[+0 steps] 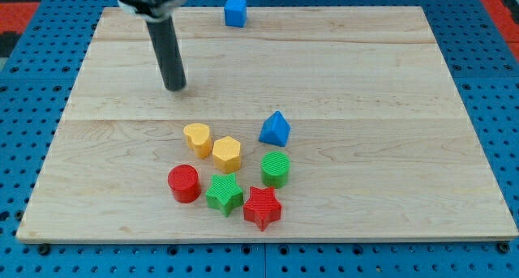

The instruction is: Move the blue cube above the yellow heart

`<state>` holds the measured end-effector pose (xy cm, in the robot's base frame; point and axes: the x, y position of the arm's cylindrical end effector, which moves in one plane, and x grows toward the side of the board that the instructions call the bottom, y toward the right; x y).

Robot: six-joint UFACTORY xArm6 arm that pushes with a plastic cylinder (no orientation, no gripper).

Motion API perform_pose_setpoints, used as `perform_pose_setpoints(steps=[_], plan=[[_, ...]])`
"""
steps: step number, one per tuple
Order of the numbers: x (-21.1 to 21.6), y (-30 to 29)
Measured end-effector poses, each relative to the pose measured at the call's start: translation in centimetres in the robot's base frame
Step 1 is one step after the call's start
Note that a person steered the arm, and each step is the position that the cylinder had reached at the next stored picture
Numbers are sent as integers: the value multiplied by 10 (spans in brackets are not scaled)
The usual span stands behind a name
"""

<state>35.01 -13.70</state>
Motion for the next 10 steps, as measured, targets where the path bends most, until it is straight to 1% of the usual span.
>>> perform_pose_setpoints(steps=[1,2,3,4,5,6,7,8,9,10], plan=[[-112,-2],[-158,2],[-158,54],[-146,190],[-151,214],[-135,259],[-55,229],[-46,228],[-77,172],[-114,236]])
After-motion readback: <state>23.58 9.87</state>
